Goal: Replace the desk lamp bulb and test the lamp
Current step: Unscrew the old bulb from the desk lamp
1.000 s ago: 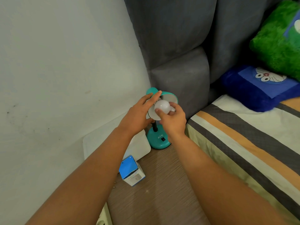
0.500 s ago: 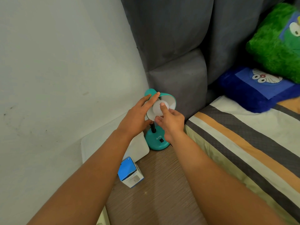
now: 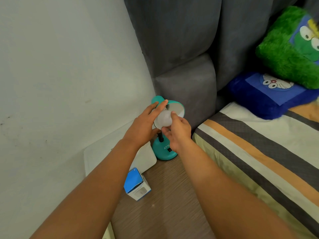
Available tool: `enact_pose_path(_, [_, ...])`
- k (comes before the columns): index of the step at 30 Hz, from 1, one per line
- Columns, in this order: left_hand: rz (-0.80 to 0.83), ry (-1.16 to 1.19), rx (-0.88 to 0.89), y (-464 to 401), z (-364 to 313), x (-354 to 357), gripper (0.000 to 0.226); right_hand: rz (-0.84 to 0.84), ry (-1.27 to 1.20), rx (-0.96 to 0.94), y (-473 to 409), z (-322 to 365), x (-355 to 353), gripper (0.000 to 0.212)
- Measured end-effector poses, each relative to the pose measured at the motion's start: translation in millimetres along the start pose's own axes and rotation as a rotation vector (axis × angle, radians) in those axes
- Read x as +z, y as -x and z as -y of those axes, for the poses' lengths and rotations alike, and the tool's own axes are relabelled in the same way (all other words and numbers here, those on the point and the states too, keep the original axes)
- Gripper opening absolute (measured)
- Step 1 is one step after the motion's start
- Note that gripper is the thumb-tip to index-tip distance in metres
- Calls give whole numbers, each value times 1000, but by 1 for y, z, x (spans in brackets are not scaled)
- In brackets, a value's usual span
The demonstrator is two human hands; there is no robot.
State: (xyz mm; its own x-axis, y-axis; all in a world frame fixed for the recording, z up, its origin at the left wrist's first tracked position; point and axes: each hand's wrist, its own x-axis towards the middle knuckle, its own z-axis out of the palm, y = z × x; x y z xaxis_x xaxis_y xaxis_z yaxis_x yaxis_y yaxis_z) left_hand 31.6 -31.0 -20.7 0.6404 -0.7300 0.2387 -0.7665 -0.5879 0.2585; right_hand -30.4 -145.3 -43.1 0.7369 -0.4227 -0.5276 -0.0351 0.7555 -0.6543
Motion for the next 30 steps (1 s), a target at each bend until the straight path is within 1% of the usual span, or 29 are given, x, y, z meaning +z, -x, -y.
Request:
enact_pose_path(2, [2, -3, -5, 1, 0, 0, 87, 21, -23, 12, 0, 1, -2, 31])
enact_pose_path(4, [6, -14, -13, 1, 1, 1, 87, -5, 39, -47, 0, 0, -4, 38])
enact_pose_path(8, [12, -15, -14, 1, 4, 2, 92, -40, 289, -273, -6, -1, -6, 53])
enact_pose_path(10, [11, -5, -12, 1, 5, 2, 93, -59, 476, -392, -9, 0, -7, 64])
enact_pose_path(11, [9, -3, -11, 1, 5, 1, 93, -68, 562, -429, -10, 1, -7, 69])
enact_pose_path(13, [7, -7, -13, 1, 4, 2, 92, -75, 622, -462, -10, 0, -9, 68])
enact_pose_path(16, [12, -11, -15, 0, 1, 2, 90, -73, 589, -452, -9, -1, -10, 65])
enact_pose_path(19, [16, -11, -14, -1, 0, 2, 89, -21, 596, -450, -11, -3, -10, 65])
enact_pose_path(24, [6, 5, 0, 0, 3, 2, 88, 25, 670, -562, -10, -6, -9, 70])
enact_pose_path(25, [0, 10, -4, -1, 3, 3, 89, 41, 637, -545, -8, -7, -8, 70])
enact_pose_path(26, [-2, 15, -6, -1, 4, 3, 89, 49, 568, -489, -7, -7, -6, 69])
enact_pose_path(28, [-2, 15, -1, -1, 5, 5, 91, 28, 394, -330, -5, -7, -1, 63])
enact_pose_path(30, [-2, 15, 6, -1, 5, 5, 90, -13, 297, -247, -7, -8, 0, 54])
